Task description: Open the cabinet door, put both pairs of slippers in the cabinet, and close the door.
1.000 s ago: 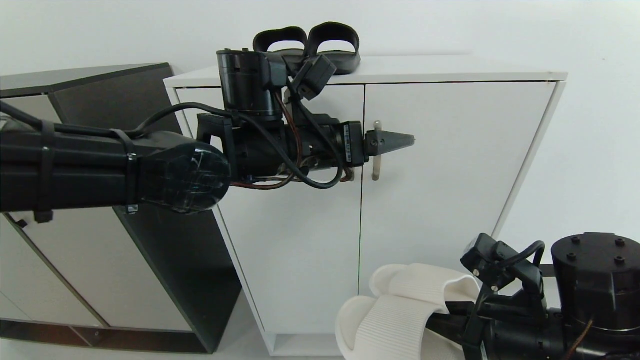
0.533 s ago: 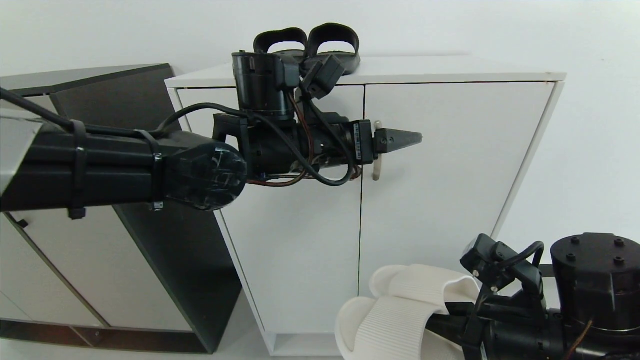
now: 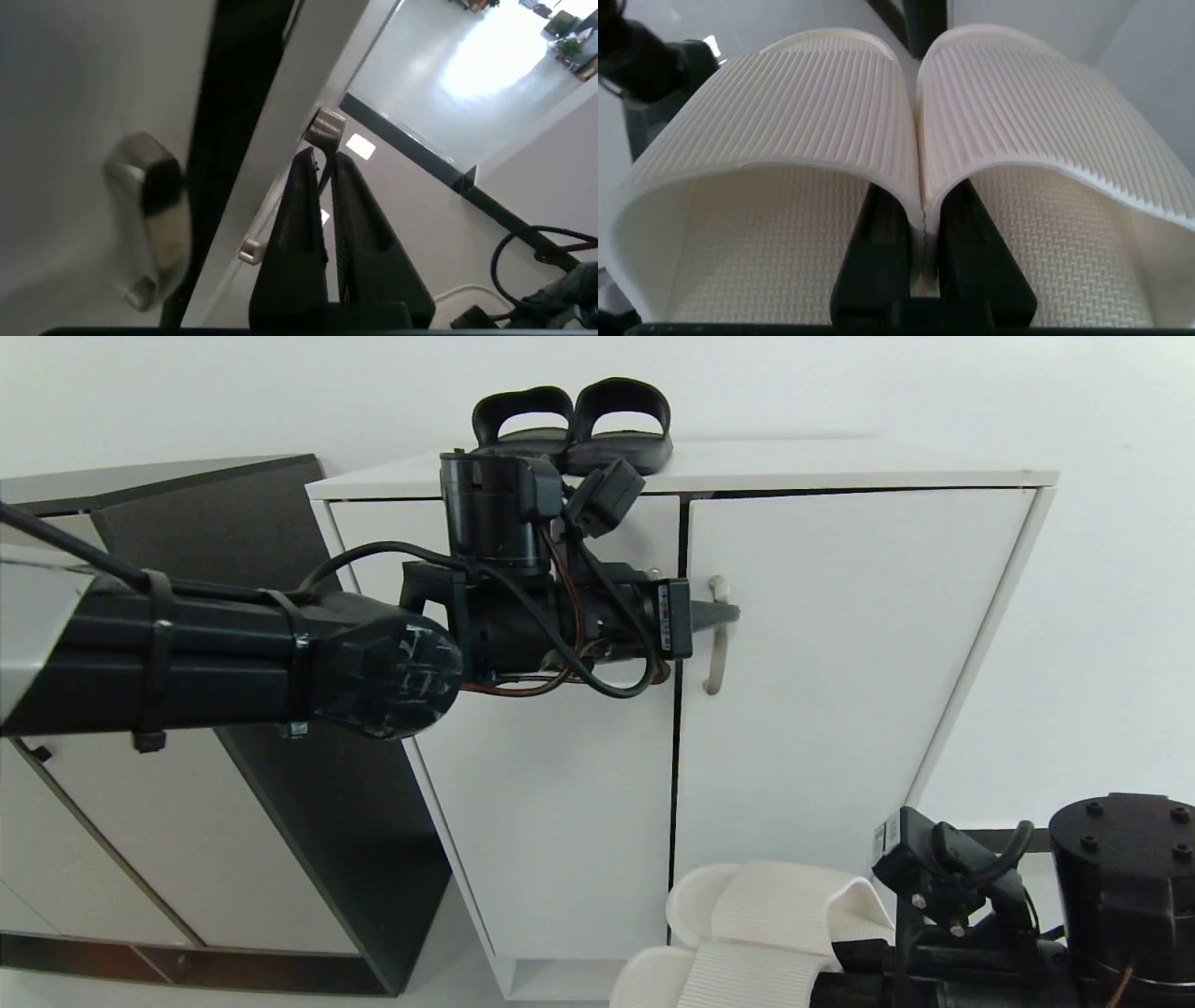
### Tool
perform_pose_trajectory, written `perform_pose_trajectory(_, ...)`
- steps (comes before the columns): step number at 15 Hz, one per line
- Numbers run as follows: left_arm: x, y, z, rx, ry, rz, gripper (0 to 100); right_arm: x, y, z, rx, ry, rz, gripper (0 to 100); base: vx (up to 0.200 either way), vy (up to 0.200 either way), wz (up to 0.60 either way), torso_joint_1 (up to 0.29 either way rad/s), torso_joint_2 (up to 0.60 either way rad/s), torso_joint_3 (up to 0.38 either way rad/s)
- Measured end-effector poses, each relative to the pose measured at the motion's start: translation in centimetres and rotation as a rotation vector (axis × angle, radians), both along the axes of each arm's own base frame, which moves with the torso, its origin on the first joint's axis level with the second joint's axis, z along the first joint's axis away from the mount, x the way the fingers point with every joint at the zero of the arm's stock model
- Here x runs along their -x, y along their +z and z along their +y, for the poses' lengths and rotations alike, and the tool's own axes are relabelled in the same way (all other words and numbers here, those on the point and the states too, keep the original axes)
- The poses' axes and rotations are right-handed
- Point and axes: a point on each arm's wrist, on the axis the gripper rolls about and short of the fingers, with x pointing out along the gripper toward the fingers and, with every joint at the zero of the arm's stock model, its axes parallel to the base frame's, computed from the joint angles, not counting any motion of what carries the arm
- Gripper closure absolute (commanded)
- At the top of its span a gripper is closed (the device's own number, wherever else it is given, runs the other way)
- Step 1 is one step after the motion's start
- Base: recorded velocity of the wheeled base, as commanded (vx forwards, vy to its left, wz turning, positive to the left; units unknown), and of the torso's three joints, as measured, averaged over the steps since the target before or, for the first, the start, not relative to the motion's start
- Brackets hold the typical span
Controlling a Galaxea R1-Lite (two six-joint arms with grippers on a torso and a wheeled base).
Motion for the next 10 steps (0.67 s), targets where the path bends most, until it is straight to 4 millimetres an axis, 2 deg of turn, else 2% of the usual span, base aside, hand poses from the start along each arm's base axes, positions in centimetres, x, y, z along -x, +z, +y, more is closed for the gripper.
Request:
perform_pose_trajectory(3, 2.2, -0.1, 0.7, -0.012, -0.022, 0.016, 100, 0.5, -0.4, -0.4, 0.001, 0.053, -0.014, 100, 0.0, 0.0, 0.0, 0.0, 0.0, 0.0)
perform_pose_trajectory(7, 5.5, 0.2, 3.1, 0.008, -0.021, -0.008, 100, 0.7, -0.6, -0.5, 0.004, 0.065, -0.013, 100, 0.0, 0.0, 0.0, 0.0, 0.0, 0.0)
perform_pose_trajectory(10, 5.2, 0.8, 4.8, 0.047, 0.025, -0.041, 100, 0.7, -0.5, -0.5, 0.003, 0.066, -0.014, 100, 0.0, 0.0, 0.0, 0.0, 0.0, 0.0)
